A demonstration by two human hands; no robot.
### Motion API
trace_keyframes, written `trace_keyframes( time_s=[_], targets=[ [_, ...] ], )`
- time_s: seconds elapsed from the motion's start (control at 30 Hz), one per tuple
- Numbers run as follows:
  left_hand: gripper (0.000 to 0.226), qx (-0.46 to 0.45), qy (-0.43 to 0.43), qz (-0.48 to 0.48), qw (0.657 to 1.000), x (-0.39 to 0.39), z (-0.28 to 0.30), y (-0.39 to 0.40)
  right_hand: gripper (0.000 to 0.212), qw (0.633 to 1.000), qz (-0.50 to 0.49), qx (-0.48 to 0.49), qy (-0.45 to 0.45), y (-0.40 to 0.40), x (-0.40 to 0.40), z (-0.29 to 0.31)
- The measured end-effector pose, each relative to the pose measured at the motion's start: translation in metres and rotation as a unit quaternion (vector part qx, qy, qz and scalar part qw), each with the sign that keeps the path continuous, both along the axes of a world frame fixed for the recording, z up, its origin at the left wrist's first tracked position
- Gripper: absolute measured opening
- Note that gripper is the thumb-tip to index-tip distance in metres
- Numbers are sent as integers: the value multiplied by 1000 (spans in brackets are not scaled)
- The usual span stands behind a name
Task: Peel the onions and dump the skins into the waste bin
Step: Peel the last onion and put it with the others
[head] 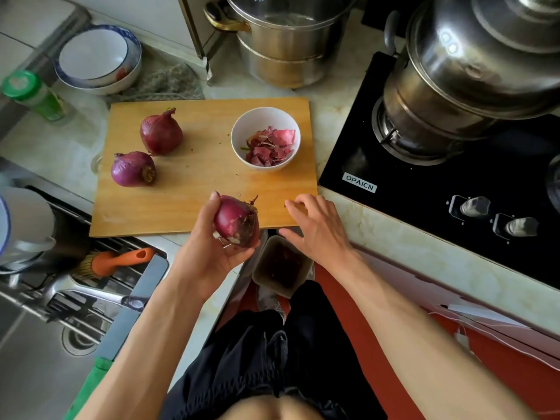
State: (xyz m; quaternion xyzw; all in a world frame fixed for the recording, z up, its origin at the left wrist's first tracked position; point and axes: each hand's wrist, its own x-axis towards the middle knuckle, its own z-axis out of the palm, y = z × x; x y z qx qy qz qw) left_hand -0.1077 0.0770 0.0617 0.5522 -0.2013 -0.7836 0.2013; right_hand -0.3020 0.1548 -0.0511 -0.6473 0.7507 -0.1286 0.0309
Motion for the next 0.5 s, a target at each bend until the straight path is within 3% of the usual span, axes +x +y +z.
trace_keyframes(
  time_s=[0.5],
  targets=[
    [84,8,3,-5,1000,1,-2,-2,51,998,40,-34,19,3,-4,-4]
  ],
)
